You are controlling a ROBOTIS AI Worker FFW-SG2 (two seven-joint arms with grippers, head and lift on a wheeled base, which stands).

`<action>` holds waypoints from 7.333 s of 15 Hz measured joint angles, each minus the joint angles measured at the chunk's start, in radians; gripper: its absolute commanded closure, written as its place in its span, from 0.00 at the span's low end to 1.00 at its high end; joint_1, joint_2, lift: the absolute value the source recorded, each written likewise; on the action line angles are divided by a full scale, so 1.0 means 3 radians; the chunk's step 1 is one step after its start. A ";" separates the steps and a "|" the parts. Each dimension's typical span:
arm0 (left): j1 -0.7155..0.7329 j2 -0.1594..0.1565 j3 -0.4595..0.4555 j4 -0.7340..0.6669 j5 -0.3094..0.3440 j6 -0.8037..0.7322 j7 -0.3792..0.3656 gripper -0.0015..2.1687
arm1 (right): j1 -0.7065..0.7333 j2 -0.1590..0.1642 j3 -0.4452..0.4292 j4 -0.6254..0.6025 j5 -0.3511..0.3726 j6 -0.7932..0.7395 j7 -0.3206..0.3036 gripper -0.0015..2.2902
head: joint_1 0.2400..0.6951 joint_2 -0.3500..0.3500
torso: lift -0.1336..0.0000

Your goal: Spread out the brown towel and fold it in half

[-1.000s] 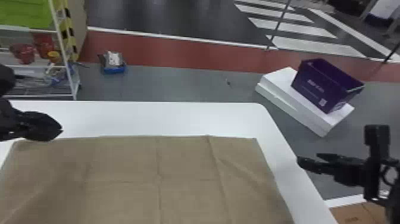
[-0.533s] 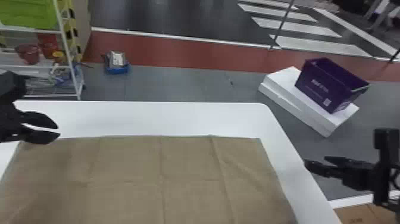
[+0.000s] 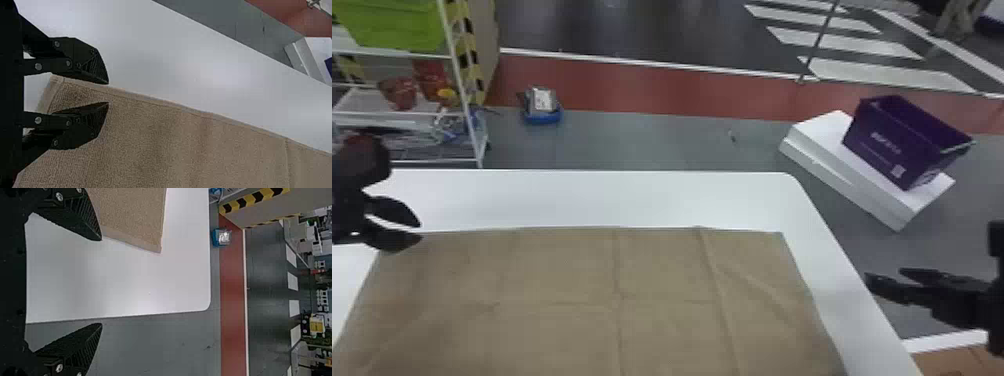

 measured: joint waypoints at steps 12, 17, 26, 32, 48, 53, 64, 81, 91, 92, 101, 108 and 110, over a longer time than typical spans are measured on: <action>-0.0160 0.0123 -0.0039 0.0388 -0.0056 -0.0057 0.0135 0.39 | -0.0023 -0.0019 0.0000 -0.0016 0.0008 -0.0006 0.0005 0.05 | 1.00 0.23 | 0.07; -0.0167 0.0153 -0.0041 0.0446 -0.0056 -0.0059 0.0161 0.68 | -0.0091 -0.0021 0.0047 -0.0020 0.0030 0.0016 0.0003 0.05 | 1.00 0.25 | 0.07; -0.0094 0.0174 -0.0024 0.0391 -0.0017 -0.0168 0.0147 0.70 | -0.0856 -0.0015 0.0604 0.0629 0.0417 0.0046 -0.0287 0.05 | 1.00 0.28 | 0.07; -0.0027 0.0194 0.0018 0.0361 0.0014 -0.0206 0.0151 0.70 | -0.1345 0.0107 0.1144 0.1366 0.0606 -0.0177 -0.0552 0.10 | 1.00 0.37 | 0.07; -0.0004 0.0219 0.0056 0.0350 0.0038 -0.0247 0.0157 0.70 | -0.1533 0.0168 0.1483 0.1831 0.0867 -0.0366 -0.0567 0.28 | 1.00 0.43 | 0.07; -0.0003 0.0227 0.0061 0.0351 0.0038 -0.0284 0.0160 0.70 | -0.1534 0.0168 0.1530 0.1841 0.0888 -0.0415 -0.0536 0.41 | 1.00 0.44 | 0.07; 0.0171 0.0404 0.0492 0.0330 0.0436 -0.0759 0.0284 0.70 | -0.1059 0.0118 0.1347 0.1152 0.0878 -0.0727 -0.0142 0.41 | 1.00 0.50 | 0.07; 0.0839 0.0529 0.1188 -0.0063 0.1061 -0.1455 0.0123 0.70 | -0.1167 0.0125 0.1597 0.1019 0.1178 -0.0537 0.0000 0.24 | 1.00 0.59 | 0.07; 0.0864 0.0530 0.1186 -0.0045 0.1055 -0.1473 0.0112 0.70 | -0.1736 0.0343 0.2075 0.1870 0.1467 -0.0534 -0.0215 0.24 | 1.00 0.65 | 0.07; 0.0864 0.0530 0.1186 -0.0042 0.1055 -0.1472 0.0113 0.70 | -0.1758 0.0346 0.2084 0.1906 0.1492 -0.0529 -0.0216 0.24 | 1.00 0.65 | 0.07; 0.0860 0.0533 0.1171 -0.0012 0.1026 -0.1488 0.0146 0.70 | -0.1841 0.0346 0.2103 0.2100 0.1548 -0.0577 -0.0214 0.37 | 1.00 0.65 | 0.07; 0.0966 0.0559 0.1297 -0.0015 0.1210 -0.1750 0.0144 0.70 | -0.1208 0.0269 0.1860 0.1065 0.1354 -0.0581 0.0052 0.37 | 1.00 0.67 | 0.07; 0.1053 0.0566 0.1429 -0.0035 0.1320 -0.1882 0.0112 0.70 | -0.0910 0.0176 0.1751 0.0685 0.1230 -0.0593 0.0102 0.37 | 1.00 0.67 | 0.07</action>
